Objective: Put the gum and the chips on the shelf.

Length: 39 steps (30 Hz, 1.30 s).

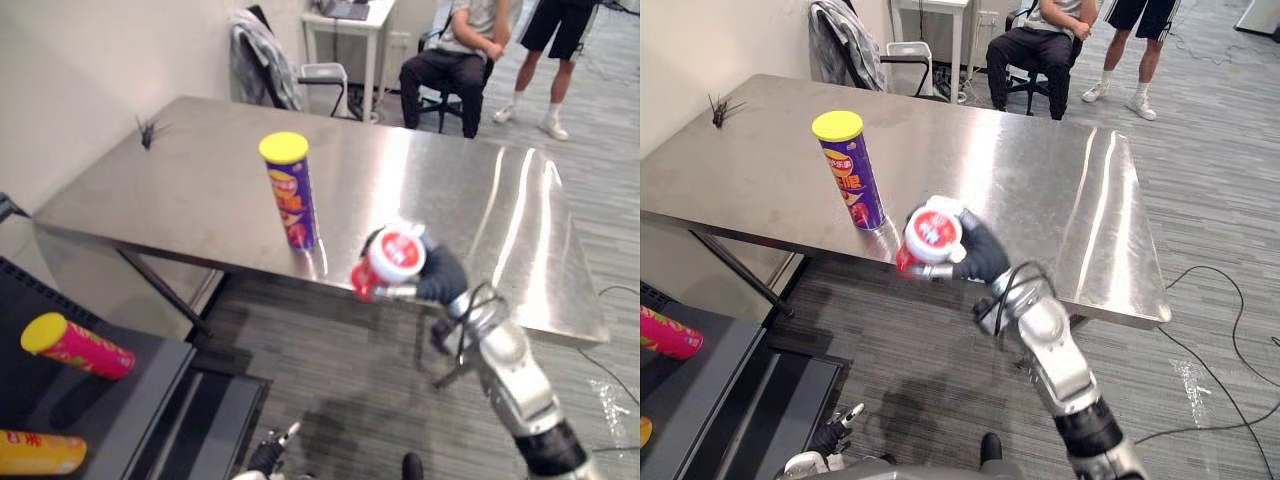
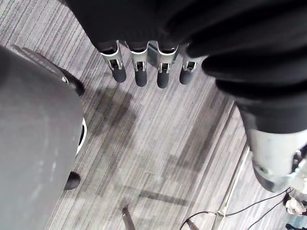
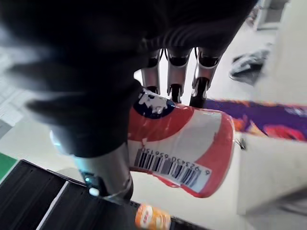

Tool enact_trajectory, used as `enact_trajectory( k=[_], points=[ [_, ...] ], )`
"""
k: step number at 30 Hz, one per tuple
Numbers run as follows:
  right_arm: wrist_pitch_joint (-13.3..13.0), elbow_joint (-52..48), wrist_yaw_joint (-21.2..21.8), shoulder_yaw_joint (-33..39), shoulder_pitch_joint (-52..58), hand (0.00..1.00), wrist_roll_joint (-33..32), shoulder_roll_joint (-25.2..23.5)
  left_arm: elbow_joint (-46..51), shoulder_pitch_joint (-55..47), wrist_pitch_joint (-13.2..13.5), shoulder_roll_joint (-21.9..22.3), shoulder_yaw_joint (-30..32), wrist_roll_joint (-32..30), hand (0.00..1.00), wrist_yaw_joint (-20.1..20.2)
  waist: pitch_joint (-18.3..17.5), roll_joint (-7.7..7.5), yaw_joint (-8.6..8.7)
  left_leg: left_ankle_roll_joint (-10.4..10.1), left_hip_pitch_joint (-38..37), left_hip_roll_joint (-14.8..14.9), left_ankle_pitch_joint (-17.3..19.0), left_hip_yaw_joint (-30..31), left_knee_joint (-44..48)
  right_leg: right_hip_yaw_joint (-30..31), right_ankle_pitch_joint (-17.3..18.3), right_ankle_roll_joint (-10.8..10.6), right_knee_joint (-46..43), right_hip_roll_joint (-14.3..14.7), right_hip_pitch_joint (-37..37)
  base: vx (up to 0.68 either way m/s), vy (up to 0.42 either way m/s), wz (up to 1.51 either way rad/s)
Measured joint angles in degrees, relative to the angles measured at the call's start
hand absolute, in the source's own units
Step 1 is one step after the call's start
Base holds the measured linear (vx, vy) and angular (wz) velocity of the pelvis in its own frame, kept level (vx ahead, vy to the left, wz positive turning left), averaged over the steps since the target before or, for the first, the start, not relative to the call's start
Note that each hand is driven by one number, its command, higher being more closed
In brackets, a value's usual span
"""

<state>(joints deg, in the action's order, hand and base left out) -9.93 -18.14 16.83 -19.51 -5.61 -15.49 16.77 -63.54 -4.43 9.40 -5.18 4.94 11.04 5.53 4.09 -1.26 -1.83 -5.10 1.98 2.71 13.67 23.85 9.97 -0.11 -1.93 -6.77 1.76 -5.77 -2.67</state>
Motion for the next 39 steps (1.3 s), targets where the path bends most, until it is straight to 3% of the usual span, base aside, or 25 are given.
enact_trajectory(
  k=[11,18,26,32,39],
  points=[
    [0.3,8.73,1.01,-5.04,14.86,1.0,15.67,-3.6,-2.49,0.59,-0.03,-0.12,-0.14,0.0,0.0,0.62,-1.61,-0.62,0.17,-0.87,-0.27,0.81,-1.8,0.32,-2.79,-0.79,-0.07,-0.12,0.56,0.21,-0.2,-0.04,-0.005,0.03],
    [0.53,10.26,0.91,-5.01,15.99,1.0,19.97,-4.1,-2.71,0.74,-0.1,-1.06,-1.69,-0.02,0.0,0.43,-2.22,-0.87,0.17,-0.74,-0.29,0.91,-2.02,-0.23,-3.52,-0.78,-0.92,-0.38,2.17,0.11,0.04,0.02,0.005,-0.02],
    [0.57,11.01,0.88,-4.53,15.78,1.0,19.92,-4.15,-2.62,0.81,-0.1,-1.33,-3.31,0.01,0.0,0.34,-2.39,-1.04,0.14,-0.66,-0.92,0.68,-2.2,-0.71,-3.49,-0.77,-0.74,-0.25,1.59,-0.2,-0.1,0.03,0.009,-0.01],
    [0.97,11.23,0.88,-3.14,15.93,1.0,19.71,-3.31,-2.41,0.94,-0.11,-1.28,-3.25,1.94,0.0,0.44,-0.81,-0.6,0.18,-0.75,0.88,-1.08,0.22,2.45,2.33,-2.92,7.83,-0.11,-13.72,-1.27,-4.36,-0.05,0.007,0.28],
    [1.16,9.48,0.83,0.56,19.09,1.0,16.35,-2.83,-1.8,0.91,-0.2,-1.81,-2.01,9.37,0.0,1.28,1.9,-1.94,0.04,-2.17,3.01,-3.26,1.62,9.97,6.03,-9.97,18.42,1.68,-30.04,-4.83,-8.39,-0.06,-0.091,0.61]
  ],
)
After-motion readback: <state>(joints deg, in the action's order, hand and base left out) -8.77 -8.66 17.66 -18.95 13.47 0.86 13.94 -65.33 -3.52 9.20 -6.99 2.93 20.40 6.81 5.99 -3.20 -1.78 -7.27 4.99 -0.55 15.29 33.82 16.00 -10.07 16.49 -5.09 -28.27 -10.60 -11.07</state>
